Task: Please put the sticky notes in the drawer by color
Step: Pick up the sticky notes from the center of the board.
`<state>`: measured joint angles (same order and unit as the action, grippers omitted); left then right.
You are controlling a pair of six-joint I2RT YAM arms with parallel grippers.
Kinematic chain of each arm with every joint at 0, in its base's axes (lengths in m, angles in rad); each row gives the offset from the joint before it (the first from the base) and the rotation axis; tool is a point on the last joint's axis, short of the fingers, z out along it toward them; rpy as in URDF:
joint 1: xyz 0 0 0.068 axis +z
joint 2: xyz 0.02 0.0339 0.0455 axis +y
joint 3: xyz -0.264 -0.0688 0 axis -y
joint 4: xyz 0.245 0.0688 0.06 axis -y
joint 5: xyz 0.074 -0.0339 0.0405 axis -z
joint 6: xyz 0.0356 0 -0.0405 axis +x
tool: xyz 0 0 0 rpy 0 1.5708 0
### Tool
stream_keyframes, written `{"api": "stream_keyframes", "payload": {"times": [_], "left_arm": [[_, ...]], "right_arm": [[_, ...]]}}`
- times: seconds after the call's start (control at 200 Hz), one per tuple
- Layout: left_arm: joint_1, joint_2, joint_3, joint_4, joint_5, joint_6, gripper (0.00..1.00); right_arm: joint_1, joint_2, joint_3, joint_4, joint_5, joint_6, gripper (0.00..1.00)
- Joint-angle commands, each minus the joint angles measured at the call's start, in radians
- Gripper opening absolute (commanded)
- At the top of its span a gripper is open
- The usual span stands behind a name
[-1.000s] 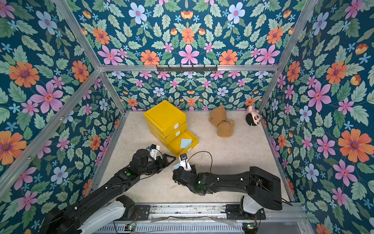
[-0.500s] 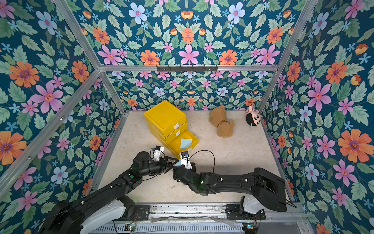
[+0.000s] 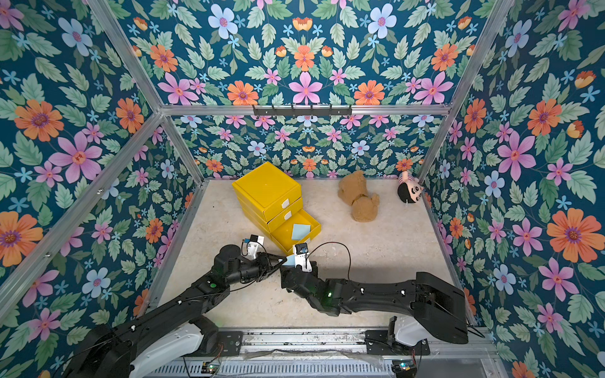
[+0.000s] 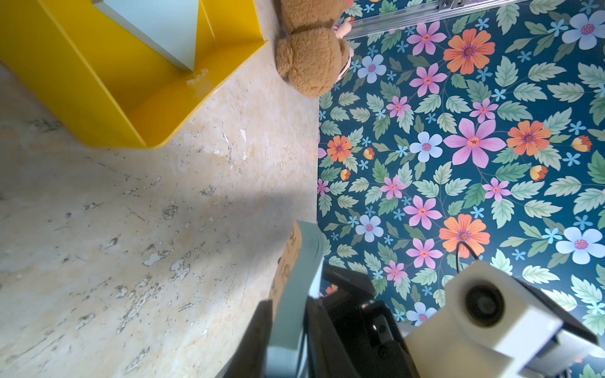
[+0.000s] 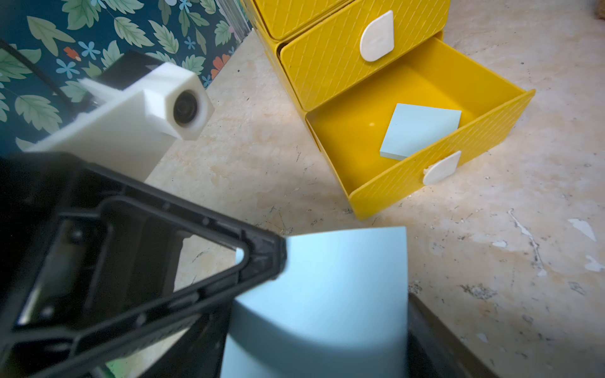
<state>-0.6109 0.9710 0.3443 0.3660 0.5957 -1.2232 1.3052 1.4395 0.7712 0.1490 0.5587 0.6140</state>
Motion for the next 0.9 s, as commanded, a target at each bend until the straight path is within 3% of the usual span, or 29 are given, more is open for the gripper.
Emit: {"api": "stream_keyframes", "payload": {"times": [0.0,0.165,0.245,0.34,0.47,0.57,0.685,0.895], "left_arm": [[-0.002,-0.005,0.011,0.037,0.032,0.013,0.18],[0.000,-0.012,0.017,0.036,0.030,0.014,0.05],[0.006,-0.018,0.026,0.037,0.030,0.016,0.00],[0.022,-0.026,0.037,0.034,0.042,0.028,0.00],[0.076,-0.025,0.054,0.045,0.103,0.040,0.00],[0.114,-0.016,0.071,0.100,0.144,0.035,0.00],[0.125,0.020,0.105,0.215,0.179,-0.009,0.00],[0.122,0.098,0.172,0.443,0.205,-0.160,0.00]], "right_arm": [[-0.002,-0.006,-0.004,0.022,0.004,0.000,0.80],[-0.001,-0.023,-0.019,0.041,-0.008,-0.011,0.80],[-0.004,-0.042,-0.035,0.070,-0.036,-0.031,0.86],[-0.024,-0.094,-0.076,0.146,-0.167,-0.084,0.99],[-0.081,-0.213,-0.151,0.243,-0.331,-0.103,0.99],[-0.177,-0.334,-0.236,0.340,-0.448,-0.023,0.99],[-0.336,-0.441,-0.363,0.542,-0.622,0.175,0.99],[-0.486,-0.503,-0.454,0.782,-0.787,0.389,0.99]]}}
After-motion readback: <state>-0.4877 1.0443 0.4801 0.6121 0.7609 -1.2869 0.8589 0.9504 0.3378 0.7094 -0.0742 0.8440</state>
